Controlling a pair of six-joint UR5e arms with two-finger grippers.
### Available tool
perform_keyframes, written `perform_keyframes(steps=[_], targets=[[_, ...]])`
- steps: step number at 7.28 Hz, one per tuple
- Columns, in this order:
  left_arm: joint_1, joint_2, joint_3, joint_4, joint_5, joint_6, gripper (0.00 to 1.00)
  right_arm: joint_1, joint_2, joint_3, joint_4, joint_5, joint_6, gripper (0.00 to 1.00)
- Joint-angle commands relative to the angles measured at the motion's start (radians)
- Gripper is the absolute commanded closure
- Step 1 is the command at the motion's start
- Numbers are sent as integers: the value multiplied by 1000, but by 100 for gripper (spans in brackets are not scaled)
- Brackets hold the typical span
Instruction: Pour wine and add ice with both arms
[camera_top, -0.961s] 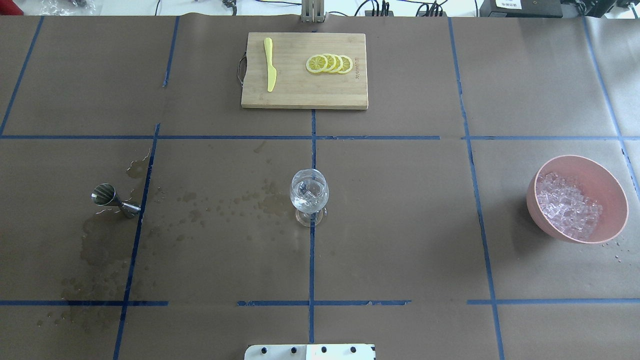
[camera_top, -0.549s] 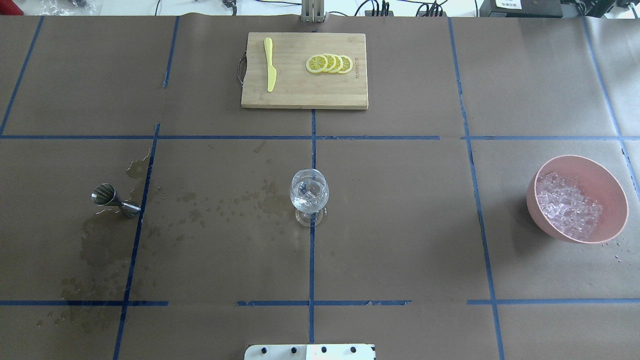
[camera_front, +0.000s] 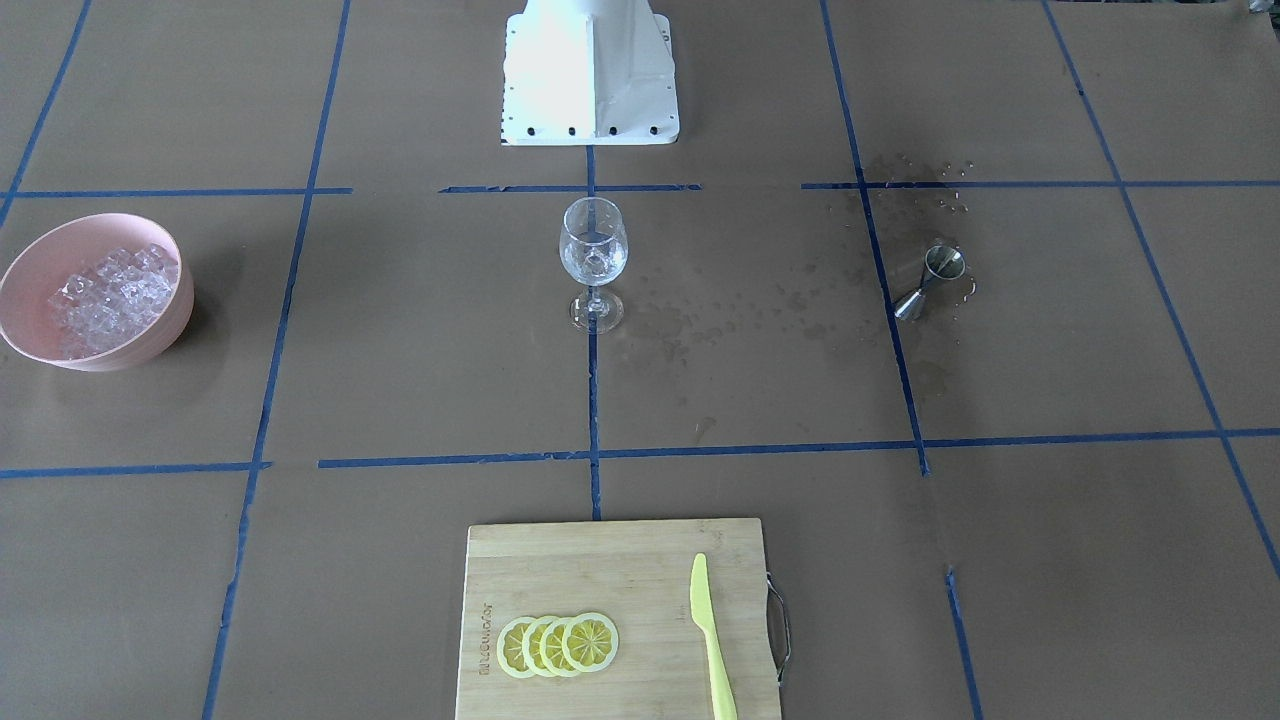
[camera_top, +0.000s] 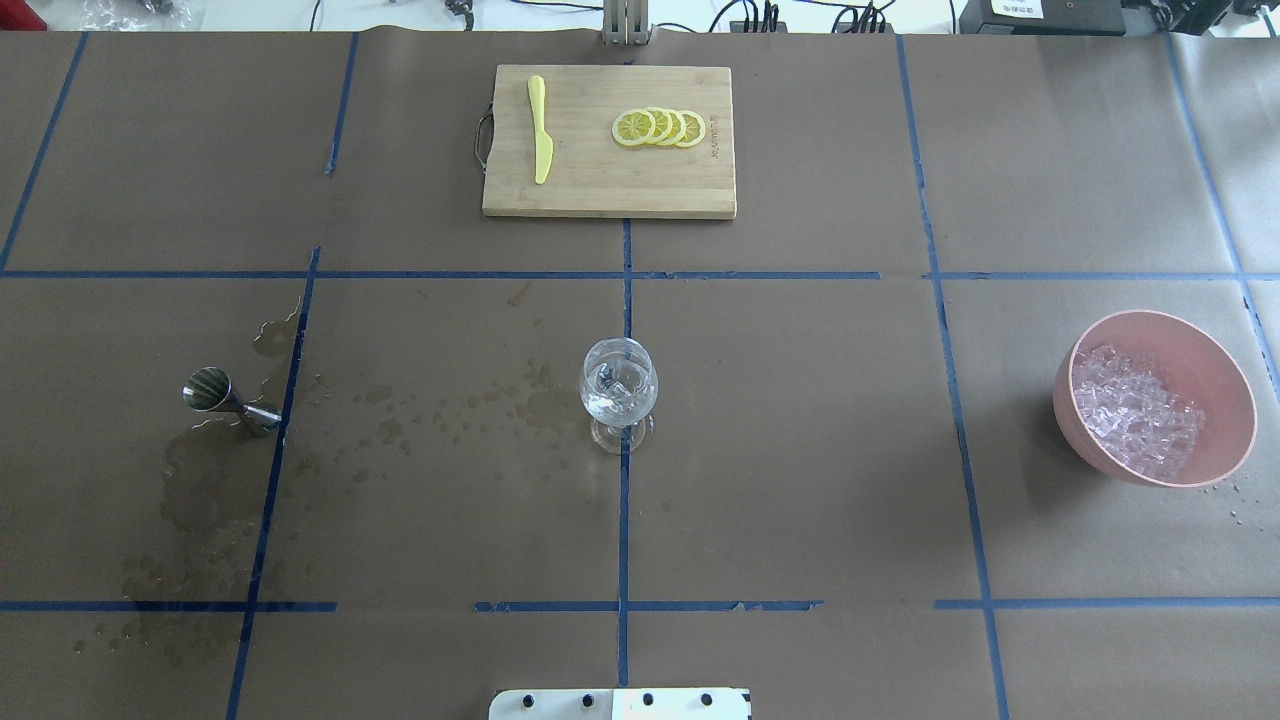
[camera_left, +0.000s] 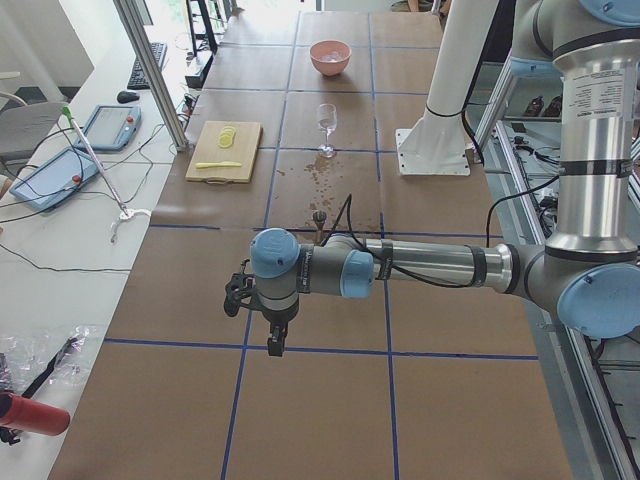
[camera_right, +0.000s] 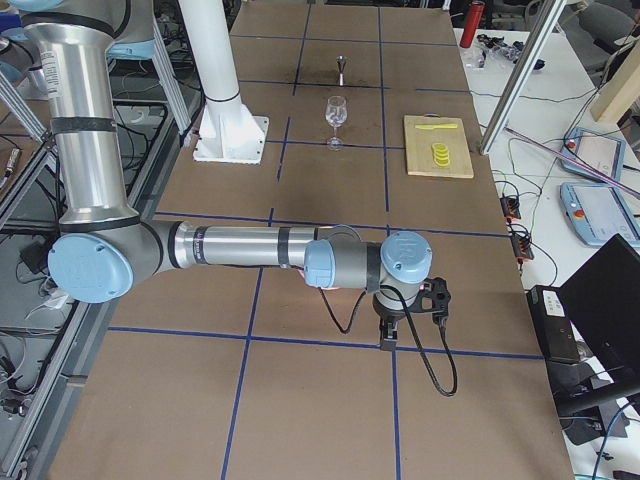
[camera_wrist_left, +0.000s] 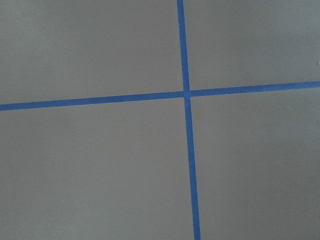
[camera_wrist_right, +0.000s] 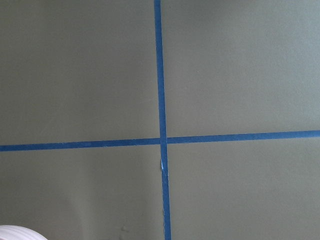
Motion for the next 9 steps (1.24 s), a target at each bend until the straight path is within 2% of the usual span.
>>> perform_keyframes(steps=[1, 9], targets=[[0, 3, -1, -1, 0, 2, 0, 0, -6, -3, 42, 0, 26, 0], [-1, 5, -5, -15, 0, 8, 0, 0, -5, -3, 44, 0, 26, 0]])
